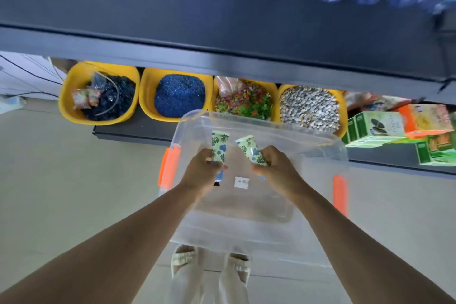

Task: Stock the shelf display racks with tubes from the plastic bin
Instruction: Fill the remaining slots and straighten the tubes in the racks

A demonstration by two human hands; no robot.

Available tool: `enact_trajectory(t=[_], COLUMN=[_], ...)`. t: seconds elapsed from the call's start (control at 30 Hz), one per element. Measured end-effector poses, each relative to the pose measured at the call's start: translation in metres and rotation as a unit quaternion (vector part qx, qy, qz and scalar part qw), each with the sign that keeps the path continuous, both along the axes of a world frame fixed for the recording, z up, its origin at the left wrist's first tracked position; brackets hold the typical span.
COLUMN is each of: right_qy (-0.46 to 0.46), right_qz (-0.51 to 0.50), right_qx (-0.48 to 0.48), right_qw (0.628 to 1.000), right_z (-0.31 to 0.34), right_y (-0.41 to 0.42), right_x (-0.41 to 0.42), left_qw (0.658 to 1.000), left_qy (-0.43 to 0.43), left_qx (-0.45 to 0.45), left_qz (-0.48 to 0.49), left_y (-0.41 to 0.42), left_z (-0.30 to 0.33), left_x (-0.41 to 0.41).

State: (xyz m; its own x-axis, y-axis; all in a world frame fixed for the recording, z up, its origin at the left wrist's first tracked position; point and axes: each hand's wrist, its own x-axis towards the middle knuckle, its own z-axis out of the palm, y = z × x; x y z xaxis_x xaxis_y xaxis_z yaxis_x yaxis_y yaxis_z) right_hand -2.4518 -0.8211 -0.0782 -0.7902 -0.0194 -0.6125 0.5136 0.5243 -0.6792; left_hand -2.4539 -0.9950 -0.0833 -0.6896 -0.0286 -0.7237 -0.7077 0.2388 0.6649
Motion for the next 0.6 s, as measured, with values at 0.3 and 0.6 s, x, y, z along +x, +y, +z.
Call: enact_trajectory(t=[0.3,0.6], right_qy=[0.135,0.237], right_qz=[0.011,0.052], right_qx=[0.001,-0.015], right_qw=[0.991,0.970], right_z=[0.233,0.443], right_y=[-0.012,-0.041], right_x=[-0.025,-0.030], left_qw=[0.985,0.945], left_qy=[0.161,0.317], left_qx=[-0.040,0.000], left_qz=[-0.045,-0.075], left_y=[-0.034,-0.079], left_z=[0.229,0.435], left_x=[-0.030,-0.047])
